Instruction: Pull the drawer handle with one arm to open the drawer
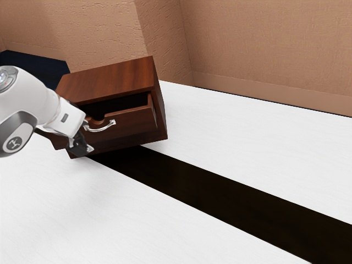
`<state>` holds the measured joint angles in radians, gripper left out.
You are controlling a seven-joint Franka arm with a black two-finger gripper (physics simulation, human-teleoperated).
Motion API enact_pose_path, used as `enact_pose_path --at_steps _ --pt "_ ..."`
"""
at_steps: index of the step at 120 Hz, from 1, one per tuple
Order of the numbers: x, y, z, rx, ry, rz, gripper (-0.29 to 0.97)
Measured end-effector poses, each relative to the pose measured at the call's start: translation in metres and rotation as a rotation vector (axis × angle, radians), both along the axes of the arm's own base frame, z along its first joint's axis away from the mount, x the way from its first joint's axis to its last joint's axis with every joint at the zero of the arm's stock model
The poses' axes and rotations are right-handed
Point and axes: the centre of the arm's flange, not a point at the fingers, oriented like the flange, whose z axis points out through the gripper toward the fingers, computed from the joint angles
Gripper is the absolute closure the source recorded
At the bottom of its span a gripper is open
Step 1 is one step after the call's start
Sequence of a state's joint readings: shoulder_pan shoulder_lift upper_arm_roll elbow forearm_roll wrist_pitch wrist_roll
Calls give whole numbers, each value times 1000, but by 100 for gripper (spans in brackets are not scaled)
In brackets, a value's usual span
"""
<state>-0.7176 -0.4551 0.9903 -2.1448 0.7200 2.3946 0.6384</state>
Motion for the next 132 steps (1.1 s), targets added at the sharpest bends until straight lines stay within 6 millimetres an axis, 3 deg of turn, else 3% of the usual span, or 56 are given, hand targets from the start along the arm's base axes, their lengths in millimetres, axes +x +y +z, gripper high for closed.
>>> enact_pose_path --at_steps 46,88,108,118,132 --pt "4 7 -15 -13 14 13 6" --pt "19 -22 -16 -3 5 -24 6" --pt "18 -15 -20 -13 7 -8 6" --pt "23 -10 -32 -27 18 -7 -3" --pt "26 -9 -35 -27 18 -6 4"
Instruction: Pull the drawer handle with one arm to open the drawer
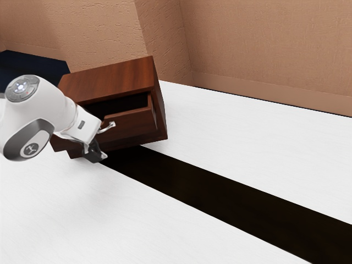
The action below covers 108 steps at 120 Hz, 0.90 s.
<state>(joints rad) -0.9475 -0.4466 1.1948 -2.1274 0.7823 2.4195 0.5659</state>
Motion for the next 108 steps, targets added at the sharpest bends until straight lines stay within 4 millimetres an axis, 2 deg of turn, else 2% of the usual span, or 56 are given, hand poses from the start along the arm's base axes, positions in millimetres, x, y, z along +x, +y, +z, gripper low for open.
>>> enact_pose_path --at_steps 44,81,108 --pt "2 -13 -12 20 29 7 1" --pt "-16 -30 -7 23 24 6 13" --pt "-17 -49 0 30 9 -9 10"
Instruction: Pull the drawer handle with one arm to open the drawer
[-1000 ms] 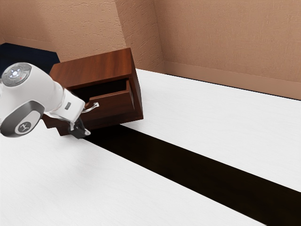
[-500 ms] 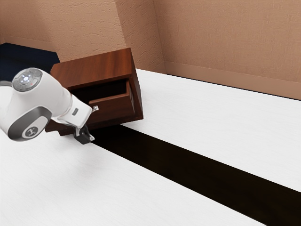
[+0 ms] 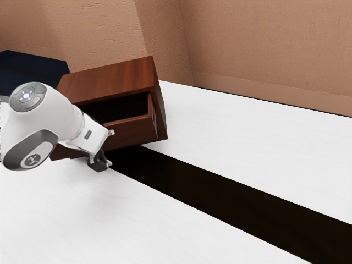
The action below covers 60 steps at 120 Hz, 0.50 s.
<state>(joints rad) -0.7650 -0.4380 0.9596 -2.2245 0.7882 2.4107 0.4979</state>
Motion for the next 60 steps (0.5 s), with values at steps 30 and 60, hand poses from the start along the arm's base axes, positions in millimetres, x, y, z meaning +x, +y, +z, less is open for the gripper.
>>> enact_pose_path --at_steps 30,60 --pt "-10 -8 -5 3 6 9 5" --pt "-30 -20 1 3 -10 11 8"
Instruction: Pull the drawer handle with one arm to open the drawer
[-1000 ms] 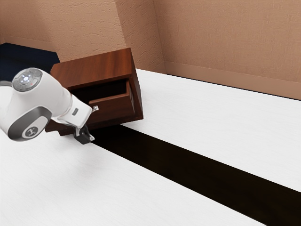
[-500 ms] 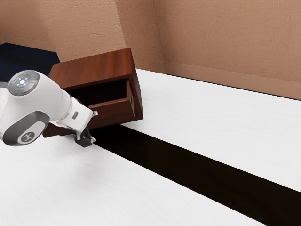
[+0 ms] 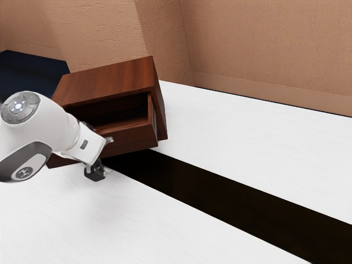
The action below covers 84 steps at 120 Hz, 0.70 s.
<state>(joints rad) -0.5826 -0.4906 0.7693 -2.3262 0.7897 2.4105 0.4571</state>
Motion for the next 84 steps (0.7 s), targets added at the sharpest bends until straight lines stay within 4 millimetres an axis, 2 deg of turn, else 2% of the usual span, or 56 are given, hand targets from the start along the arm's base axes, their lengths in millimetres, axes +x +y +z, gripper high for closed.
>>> enact_pose_path --at_steps 16,25,40,47,56,68,72,74,84 --pt "-11 -9 2 5 -8 -2 10" --pt "-16 -17 5 10 -15 -2 22" --pt "-21 -23 3 6 -21 11 28" --pt "-25 -27 4 9 -28 16 39" --pt "-28 -33 4 17 -31 12 27" --pt "-33 -40 9 27 -43 8 18" --pt "-40 -52 25 48 -70 0 16" --pt "-46 -66 42 63 -92 -8 15" --pt "-83 -164 152 86 -194 -14 9"
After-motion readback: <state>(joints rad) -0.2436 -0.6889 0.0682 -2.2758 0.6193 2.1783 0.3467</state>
